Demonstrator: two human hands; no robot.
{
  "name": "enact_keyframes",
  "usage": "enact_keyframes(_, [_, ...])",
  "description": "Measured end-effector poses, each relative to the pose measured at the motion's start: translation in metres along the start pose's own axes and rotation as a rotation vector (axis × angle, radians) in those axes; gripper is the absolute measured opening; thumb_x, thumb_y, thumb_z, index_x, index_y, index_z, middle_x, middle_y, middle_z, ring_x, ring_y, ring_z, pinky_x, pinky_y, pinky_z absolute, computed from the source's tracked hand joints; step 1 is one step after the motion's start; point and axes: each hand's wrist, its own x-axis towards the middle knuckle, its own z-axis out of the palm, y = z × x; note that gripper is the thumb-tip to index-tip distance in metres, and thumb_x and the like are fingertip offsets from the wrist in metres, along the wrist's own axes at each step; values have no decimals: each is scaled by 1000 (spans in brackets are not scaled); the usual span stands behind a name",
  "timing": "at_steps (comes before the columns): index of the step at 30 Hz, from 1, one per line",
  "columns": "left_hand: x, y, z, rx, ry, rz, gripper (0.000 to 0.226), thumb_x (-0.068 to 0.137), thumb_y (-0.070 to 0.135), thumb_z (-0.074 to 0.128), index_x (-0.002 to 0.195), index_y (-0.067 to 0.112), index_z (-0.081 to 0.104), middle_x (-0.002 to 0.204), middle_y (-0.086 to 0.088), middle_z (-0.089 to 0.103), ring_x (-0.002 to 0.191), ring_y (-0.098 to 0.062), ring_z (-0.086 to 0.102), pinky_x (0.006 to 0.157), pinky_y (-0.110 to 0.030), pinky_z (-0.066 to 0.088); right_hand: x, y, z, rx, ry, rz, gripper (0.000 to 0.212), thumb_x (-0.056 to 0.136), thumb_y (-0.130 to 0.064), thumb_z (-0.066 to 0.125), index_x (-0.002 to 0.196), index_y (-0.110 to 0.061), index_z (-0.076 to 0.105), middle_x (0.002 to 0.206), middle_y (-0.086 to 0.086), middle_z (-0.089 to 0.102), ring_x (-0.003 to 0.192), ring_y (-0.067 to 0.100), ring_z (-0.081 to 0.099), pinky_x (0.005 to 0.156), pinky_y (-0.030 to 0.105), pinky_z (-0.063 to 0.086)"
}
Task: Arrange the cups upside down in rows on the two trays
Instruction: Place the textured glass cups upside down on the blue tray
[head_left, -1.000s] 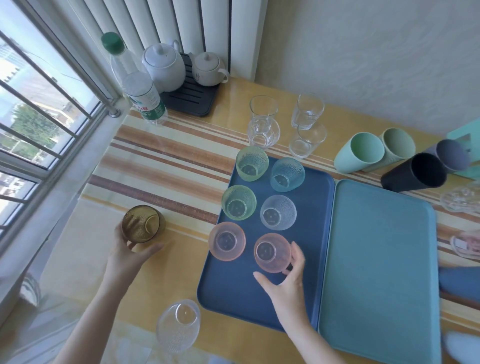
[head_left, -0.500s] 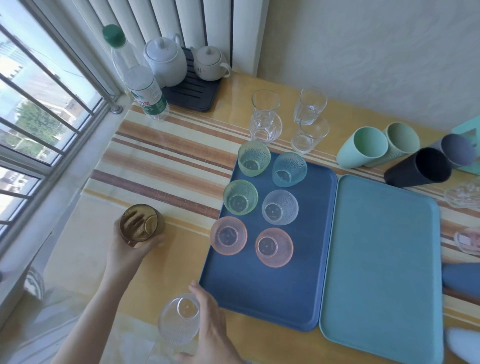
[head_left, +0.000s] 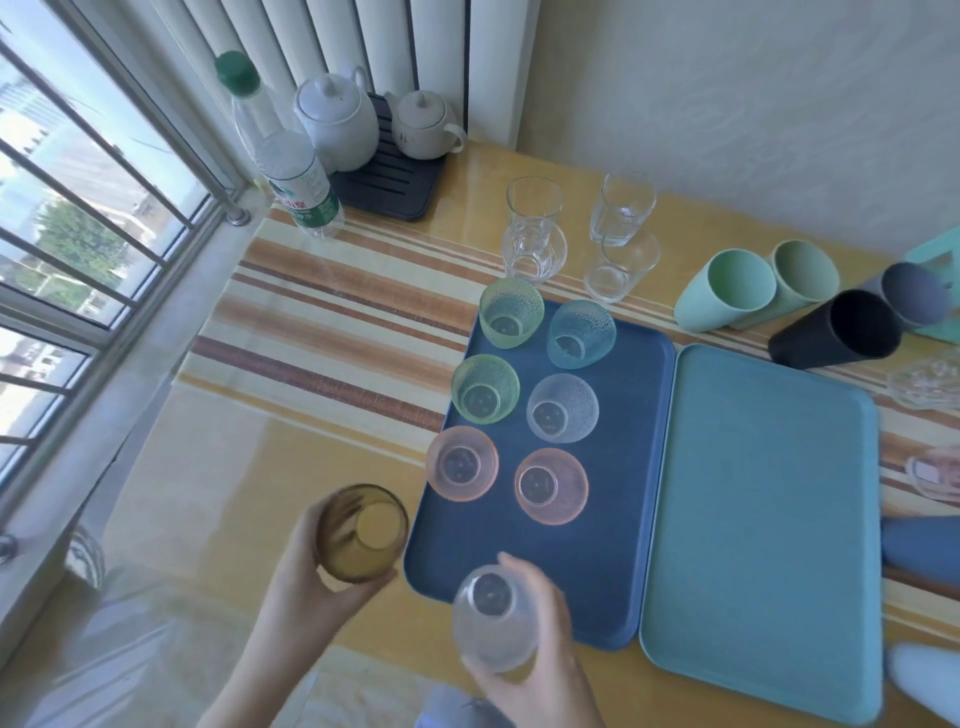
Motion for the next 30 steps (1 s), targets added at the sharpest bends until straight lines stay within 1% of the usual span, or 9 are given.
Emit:
enact_keyframes(2, [-9, 0, 19, 23, -58, 52, 75, 53, 21, 84, 113, 45, 46, 114, 19, 59, 107, 0, 56, 87, -7, 40, 2, 12, -12, 0, 112, 49, 79, 62, -27, 78, 130, -33, 39, 134, -15, 46, 127, 9, 44, 102, 15, 32])
enact_keyframes(6, [-18, -5, 49, 24, -112, 64, 76, 54, 19, 83, 117, 40, 46, 116, 17, 57, 110, -1, 53, 90, -7, 36, 7, 23, -22, 14, 168, 140, 78, 63, -34, 78, 130, -32, 38, 134, -9, 47, 127, 11, 43, 102, 15, 33])
enact_keyframes(10, [-17, -9, 66, 29, -111, 62, 75, 55, 19, 81, 120, 31, 47, 117, 16, 56, 112, -3, 52, 92, -9, 36, 12, 27, -19, 18, 173, 186, 80, 63, -34, 78, 131, -32, 37, 134, -10, 46, 127, 8, 42, 100, 10, 30])
enact_keyframes(15, [-13, -19, 72, 59, -121, 54, 73, 57, 19, 79, 121, 29, 47, 123, 26, 50, 115, 4, 48, 94, -6, 33, 20, 25, -12, 54, 130, 199, 83, 63, -25, 83, 131, -28, 35, 136, -11, 44, 128, 6, 40, 105, 20, 32])
enact_keyframes(19, [-9, -24, 71, 67, -137, 50, 75, 56, 19, 80, 123, 27, 47, 124, 24, 51, 115, 2, 49, 94, -7, 33, 22, 24, -10, 36, 127, 205, 82, 64, -28, 82, 131, -28, 35, 135, -12, 44, 127, 5, 41, 104, 18, 33])
enact_keyframes(23, [-8, -24, 69, 71, -148, 64, 76, 56, 19, 81, 124, 27, 47, 123, 22, 52, 116, 2, 49, 95, -7, 34, 17, 26, -9, 28, 103, 220, 82, 63, -26, 82, 131, -27, 36, 135, -11, 44, 127, 6, 41, 105, 20, 34])
enact_keyframes(26, [-8, -25, 69, 82, -147, 67, 79, 56, 19, 81, 126, 27, 45, 125, 24, 50, 118, 1, 47, 97, -8, 33, 14, 26, -9, 21, 77, 222, 85, 65, -23, 82, 133, -30, 32, 136, -14, 41, 128, 4, 39, 103, 13, 31])
enact_keyframes(28, [-10, -28, 67, 85, -154, 76, 87, 56, 16, 82, 133, 23, 41, 128, 26, 46, 121, 2, 44, 99, -8, 31, 13, 27, -11, 22, 44, 228, 94, 65, -19, 81, 136, -35, 22, 141, -20, 29, 131, -2, 31, 101, 4, 24])
enact_keyframes(30, [-13, -31, 63, 99, -166, 104, 92, 59, 10, 81, 138, 23, 35, 131, 25, 42, 123, 0, 42, 100, -8, 31, 9, 24, -16, 38, -11, 247, 102, 67, -14, 77, 136, -43, 8, 141, -28, 16, 134, -5, 22, 99, 0, 20])
